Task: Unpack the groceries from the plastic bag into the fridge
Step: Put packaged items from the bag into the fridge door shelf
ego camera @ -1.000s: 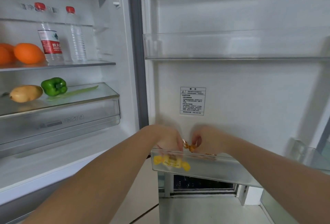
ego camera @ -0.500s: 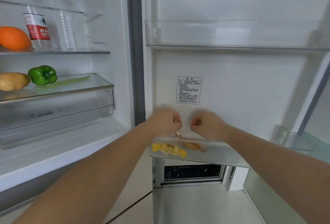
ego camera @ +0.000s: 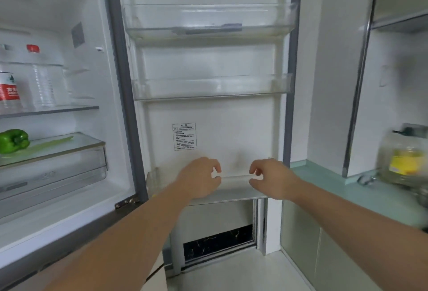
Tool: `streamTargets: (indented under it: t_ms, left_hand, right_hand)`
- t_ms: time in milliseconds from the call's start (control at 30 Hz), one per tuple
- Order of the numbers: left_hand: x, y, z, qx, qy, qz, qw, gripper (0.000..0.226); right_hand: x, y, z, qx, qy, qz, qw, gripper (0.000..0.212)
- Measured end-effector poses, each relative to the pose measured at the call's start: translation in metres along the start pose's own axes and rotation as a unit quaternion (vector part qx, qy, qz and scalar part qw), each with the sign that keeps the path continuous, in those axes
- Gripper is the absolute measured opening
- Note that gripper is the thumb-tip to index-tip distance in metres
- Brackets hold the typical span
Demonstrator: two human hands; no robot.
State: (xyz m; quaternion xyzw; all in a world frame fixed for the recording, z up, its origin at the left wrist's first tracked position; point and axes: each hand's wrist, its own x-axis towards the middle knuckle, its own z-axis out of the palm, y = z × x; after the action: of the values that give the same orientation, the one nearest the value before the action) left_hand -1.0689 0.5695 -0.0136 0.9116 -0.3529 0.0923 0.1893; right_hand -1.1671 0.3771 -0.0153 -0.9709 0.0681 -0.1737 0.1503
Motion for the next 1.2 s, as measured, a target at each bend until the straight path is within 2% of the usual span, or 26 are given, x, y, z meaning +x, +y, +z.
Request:
streamTargets:
  t_ms: [333,433,600,767,900,1067,1200]
  left_hand:
    - [-0.061,0.090,0.038,-0.016,-0.070,0.097,0.993,0.038]
    - [-0.070,0.117,0.054,-0.054,-0.088,0.132,0.986,0.034]
    - [-0.075,0.151,0.075,-0.052,-0.105,0.214,0.970,0.039]
    - [-0.077,0.156,0.092,-0.092,-0.146,0.292,0.941,0.041]
    - [-0.087,0.166,0.108,-0.134,-0.169,0.344,0.914,0.040]
    - [-0.133,0.221,0.112,-0.188,-0.193,0.422,0.865,0.036]
    - [-0.180,0.272,0.095,-0.187,-0.206,0.473,0.836,0.039]
  right_hand:
    - [-0.133,0.057,-0.023,0.027,-0.015,0.153,0.988,0.033]
    - [-0.164,0.064,-0.037,0.009,-0.008,0.198,0.980,0.038]
    - [-0.215,0.069,-0.054,-0.024,0.029,0.276,0.960,0.036]
    - [-0.265,0.050,-0.044,-0.039,0.070,0.385,0.919,0.036]
    - [-0.310,0.021,-0.032,-0.084,0.065,0.444,0.890,0.038]
    - [-0.379,-0.017,-0.065,-0.122,0.101,0.534,0.831,0.040]
    - [-0.441,-0.050,-0.095,-0.149,0.139,0.576,0.791,0.041]
